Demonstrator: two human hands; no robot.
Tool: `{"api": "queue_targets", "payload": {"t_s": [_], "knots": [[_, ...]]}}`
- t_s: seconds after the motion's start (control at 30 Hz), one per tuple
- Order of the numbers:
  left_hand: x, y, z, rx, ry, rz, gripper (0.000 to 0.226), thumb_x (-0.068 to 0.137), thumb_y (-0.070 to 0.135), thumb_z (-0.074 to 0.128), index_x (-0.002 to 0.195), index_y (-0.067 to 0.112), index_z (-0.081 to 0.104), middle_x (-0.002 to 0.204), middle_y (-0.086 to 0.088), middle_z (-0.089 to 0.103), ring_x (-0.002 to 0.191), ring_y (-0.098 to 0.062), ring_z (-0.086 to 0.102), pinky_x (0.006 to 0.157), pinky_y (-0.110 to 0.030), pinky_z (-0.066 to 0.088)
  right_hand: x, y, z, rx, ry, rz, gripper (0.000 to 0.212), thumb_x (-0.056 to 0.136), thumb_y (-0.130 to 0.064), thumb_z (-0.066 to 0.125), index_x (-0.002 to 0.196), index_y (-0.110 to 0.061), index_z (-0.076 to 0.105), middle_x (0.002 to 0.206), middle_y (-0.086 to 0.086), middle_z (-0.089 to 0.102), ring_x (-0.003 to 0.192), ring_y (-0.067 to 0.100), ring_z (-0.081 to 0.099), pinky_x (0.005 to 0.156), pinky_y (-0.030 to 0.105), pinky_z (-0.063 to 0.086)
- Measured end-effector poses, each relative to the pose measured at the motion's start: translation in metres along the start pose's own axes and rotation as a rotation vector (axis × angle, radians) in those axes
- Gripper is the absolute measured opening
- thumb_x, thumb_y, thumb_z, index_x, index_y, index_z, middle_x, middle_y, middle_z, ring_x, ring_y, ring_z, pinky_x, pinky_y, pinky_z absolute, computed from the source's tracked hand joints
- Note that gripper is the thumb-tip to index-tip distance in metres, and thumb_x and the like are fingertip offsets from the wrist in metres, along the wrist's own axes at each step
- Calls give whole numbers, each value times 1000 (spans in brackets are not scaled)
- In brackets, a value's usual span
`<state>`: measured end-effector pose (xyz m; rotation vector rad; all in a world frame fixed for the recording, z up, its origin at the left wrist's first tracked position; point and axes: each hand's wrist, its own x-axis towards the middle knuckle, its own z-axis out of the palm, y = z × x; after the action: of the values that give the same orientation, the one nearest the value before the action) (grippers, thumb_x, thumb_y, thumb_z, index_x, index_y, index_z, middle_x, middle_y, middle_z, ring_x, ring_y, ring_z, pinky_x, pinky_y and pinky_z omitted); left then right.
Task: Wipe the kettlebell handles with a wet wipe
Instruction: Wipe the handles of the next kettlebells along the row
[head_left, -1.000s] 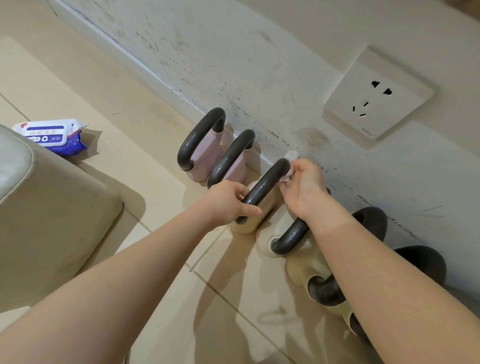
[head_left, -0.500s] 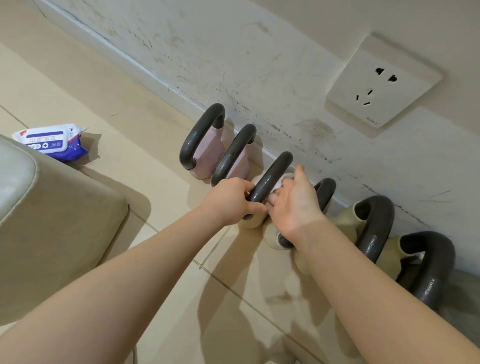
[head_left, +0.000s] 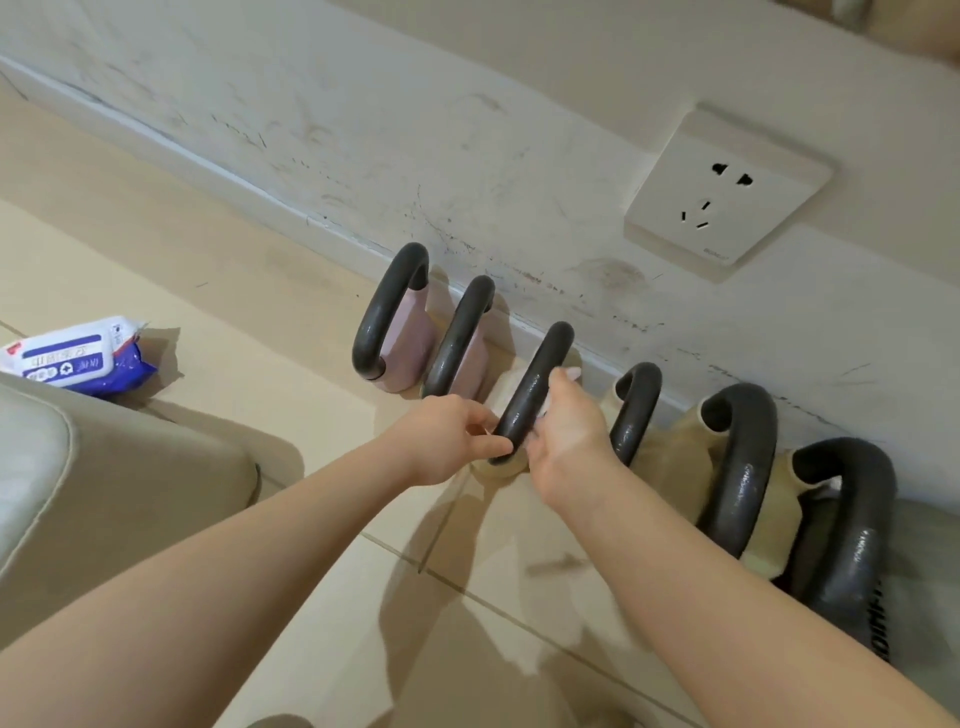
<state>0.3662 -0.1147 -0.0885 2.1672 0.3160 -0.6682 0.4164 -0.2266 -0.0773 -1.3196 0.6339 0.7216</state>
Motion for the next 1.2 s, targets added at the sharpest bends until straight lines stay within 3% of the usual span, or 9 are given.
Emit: {"api": "queue_targets", "payload": {"t_s": [0.13, 0.23, 0.33, 0.47, 0.6, 0.73, 0.9, 1.07, 1.2], "knots": [[6, -9, 2, -75, 54, 45, 33, 78, 37, 67, 100, 13, 65, 94, -4, 71, 91, -21, 64, 85, -34, 51, -5, 12, 8, -459, -30, -334, 59, 99, -39, 29, 146, -35, -7, 156, -10, 1, 141, 5, 4, 107, 25, 14], [4, -15, 2, -210, 81, 9, 38, 80, 28, 62, 116, 15, 56, 100, -1, 70, 89, -16, 66, 80, -25, 53, -12, 47, -3, -851, -29, -686, 59, 99, -35, 29, 147, -27, -4, 155, -9, -19, 134, -5, -8, 110, 19, 6], [2, -16, -3, -477, 98, -87, 30, 92, 16, 44, 119, 9, 55, 109, -13, 67, 85, -19, 61, 54, -6, 45, 3, 54, -21, -1243, 103, -861, 55, 93, -38, 26, 145, -19, 25, 158, 3, 1, 144, 19, 8, 115, 38, 18], [4, -13, -7, -607, 116, -110, 39, 97, 34, 33, 108, 8, 59, 111, -14, 66, 95, -25, 61, 72, -22, 46, 13, 38, -19, -1564, 299, -1062, 45, 91, -36, 32, 117, -9, 57, 145, 18, 40, 137, 33, 32, 110, 47, 30], [13, -11, -13, -715, 97, -123, 49, 95, 50, 25, 103, 13, 57, 107, -14, 68, 105, -25, 62, 99, -39, 46, 7, 69, -29, -1928, 259, -1337, 26, 87, -24, 48, 104, -9, 58, 131, 11, 57, 131, 27, 44, 109, 40, 24], [17, -5, -24, -781, 78, -143, 54, 96, 48, 25, 112, 9, 58, 105, -12, 68, 103, -23, 63, 100, -37, 46, 11, 65, -31, -2017, 248, -1525, 14, 82, -8, 55, 95, -12, 59, 111, 6, 67, 125, 26, 51, 109, 40, 24], [8, -1, -26, -722, -3, -80, 53, 96, 48, 26, 112, 7, 55, 99, -7, 64, 97, -19, 61, 92, -27, 47, 2, 80, -25, -2288, 142, -1413, 26, 81, -15, 50, 91, -14, 73, 106, 1, 71, 123, 23, 53, 110, 39, 25], [2, -10, -23, -670, -21, -76, 52, 95, 51, 26, 95, 14, 62, 108, -7, 65, 109, -20, 58, 108, -38, 38, -3, 61, -28, -2030, 170, -1425, 29, 74, -3, 59, 100, -13, 69, 114, 5, 68, 124, 22, 52, 106, 36, 33], [-1, -7, -9, -718, -26, -103, 50, 97, 46, 26, 103, 15, 64, 105, -3, 66, 96, -18, 60, 99, -33, 43, -17, 86, -15, -1150, 181, -860, 58, 95, -3, 38, 146, -22, 21, 154, -12, 7, 135, -14, 3, 113, 17, 21]]}}
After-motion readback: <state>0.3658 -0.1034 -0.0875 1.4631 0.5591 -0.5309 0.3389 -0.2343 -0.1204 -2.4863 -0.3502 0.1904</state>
